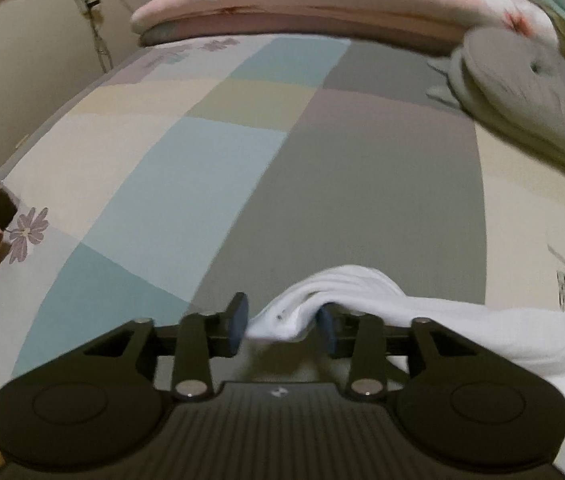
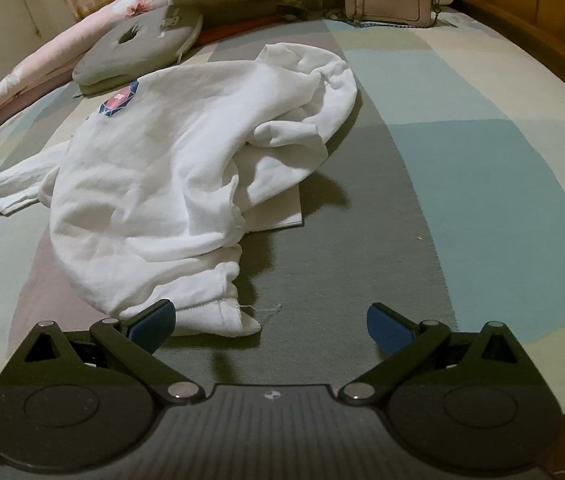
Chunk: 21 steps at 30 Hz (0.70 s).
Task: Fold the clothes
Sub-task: 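Pull the hem with the left gripper to spread the sweatshirt, then release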
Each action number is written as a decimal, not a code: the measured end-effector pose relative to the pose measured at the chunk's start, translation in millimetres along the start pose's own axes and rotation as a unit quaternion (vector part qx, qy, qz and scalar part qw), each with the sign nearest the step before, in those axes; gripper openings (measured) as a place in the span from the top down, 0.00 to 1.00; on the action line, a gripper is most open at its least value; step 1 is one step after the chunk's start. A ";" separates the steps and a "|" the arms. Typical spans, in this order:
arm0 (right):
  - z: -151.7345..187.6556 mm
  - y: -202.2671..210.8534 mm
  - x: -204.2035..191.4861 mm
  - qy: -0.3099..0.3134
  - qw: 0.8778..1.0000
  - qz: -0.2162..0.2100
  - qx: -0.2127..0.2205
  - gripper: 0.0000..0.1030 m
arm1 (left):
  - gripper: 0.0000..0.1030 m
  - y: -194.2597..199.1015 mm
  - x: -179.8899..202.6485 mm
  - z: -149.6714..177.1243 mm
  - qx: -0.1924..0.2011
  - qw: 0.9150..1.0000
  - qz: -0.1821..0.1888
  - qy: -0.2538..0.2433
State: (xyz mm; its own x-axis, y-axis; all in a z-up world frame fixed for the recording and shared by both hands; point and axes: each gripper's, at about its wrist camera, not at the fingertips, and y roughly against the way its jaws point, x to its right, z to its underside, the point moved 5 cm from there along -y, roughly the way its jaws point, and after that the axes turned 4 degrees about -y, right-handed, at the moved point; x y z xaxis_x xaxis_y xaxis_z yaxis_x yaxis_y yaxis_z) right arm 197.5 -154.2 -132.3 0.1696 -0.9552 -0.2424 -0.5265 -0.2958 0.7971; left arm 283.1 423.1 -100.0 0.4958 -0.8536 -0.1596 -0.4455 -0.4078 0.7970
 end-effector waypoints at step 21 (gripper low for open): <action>-1.3 -10.7 1.3 0.006 1.000 -0.006 0.001 0.00 | 0.49 53.6 123.0 55.7 0.062 0.975 0.054 -0.207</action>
State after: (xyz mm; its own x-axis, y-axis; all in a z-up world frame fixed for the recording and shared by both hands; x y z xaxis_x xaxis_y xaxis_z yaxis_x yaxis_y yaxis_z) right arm 204.4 -152.3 -140.4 0.1863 -0.9514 -0.2454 -0.5262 -0.3075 0.7928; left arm 278.6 278.2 -109.4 0.1103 -0.9408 -0.3206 -0.5775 -0.3232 0.7497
